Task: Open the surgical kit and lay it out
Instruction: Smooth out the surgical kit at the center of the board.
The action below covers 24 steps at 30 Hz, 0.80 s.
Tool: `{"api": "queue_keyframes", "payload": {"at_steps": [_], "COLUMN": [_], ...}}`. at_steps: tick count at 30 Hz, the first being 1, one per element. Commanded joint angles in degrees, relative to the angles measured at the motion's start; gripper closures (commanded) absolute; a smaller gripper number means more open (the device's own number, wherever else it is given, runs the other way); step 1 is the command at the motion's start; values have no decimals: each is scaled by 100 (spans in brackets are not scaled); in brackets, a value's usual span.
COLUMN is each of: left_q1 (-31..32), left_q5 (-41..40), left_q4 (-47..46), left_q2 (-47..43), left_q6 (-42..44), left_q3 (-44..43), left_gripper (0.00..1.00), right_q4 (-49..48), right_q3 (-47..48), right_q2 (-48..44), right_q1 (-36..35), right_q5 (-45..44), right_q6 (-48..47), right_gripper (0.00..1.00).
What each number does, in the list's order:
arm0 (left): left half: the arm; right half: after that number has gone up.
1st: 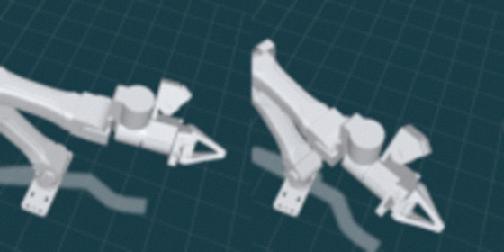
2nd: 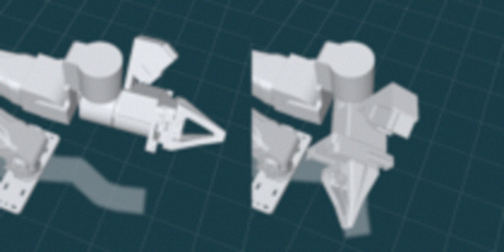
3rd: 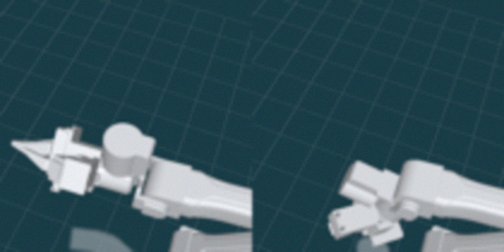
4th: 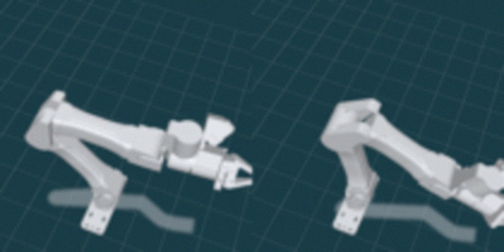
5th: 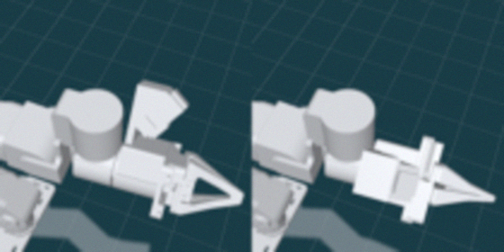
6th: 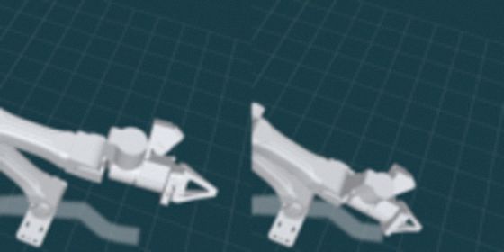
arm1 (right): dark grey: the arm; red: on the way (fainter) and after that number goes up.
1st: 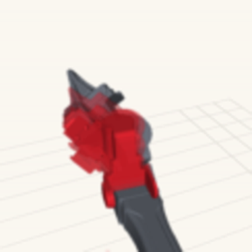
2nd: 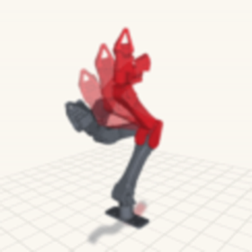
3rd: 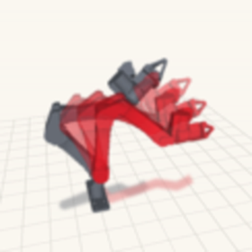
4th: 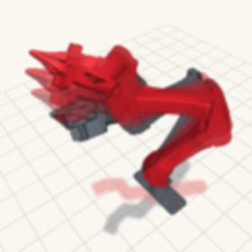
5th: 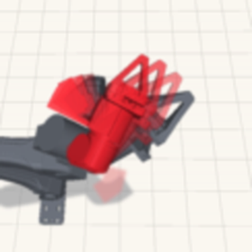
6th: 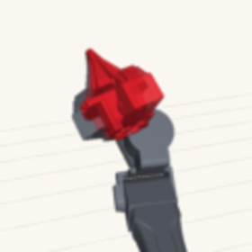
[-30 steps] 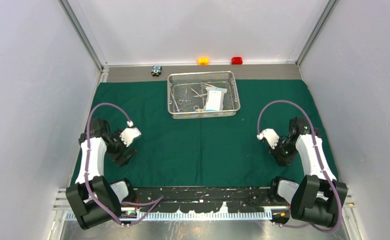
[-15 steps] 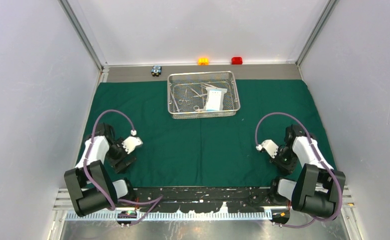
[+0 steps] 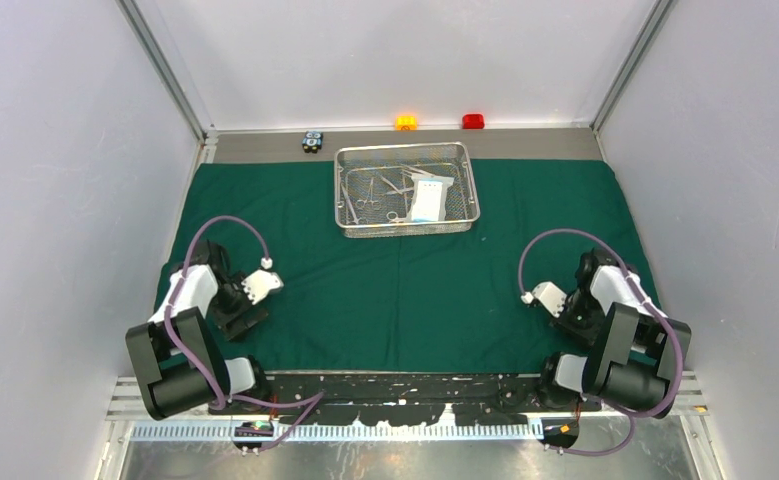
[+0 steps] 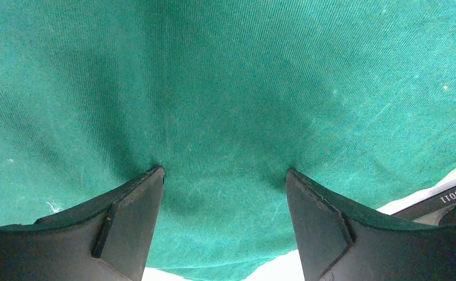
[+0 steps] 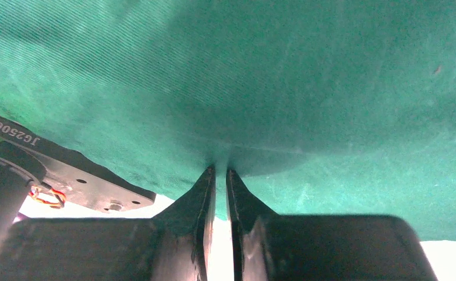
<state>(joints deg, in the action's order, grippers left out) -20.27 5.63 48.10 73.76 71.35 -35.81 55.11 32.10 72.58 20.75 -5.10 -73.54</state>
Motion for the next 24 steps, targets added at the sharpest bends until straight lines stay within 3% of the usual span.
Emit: {"api": "queue_keyframes", "payload": {"at_steps": [1, 17, 24], "left_q1": [-126, -38, -56], "left_q5": [-494, -227, -81], "left_q4": [-620, 1395, 1454], "left_q2": [-25, -1566, -1358], "left_q6": [480, 1454, 969], "left_q3": [350, 130, -431], "left_gripper": [21, 18, 18], "right_q4": [-251, -602, -135], "right_q3": [67, 154, 499], "right_q2": [88, 352, 223], "right_q1": [278, 984, 1116], "right_q5": [-162, -373, -91], "right_q6": [-422, -998, -991], "right_gripper": [83, 83, 84]}}
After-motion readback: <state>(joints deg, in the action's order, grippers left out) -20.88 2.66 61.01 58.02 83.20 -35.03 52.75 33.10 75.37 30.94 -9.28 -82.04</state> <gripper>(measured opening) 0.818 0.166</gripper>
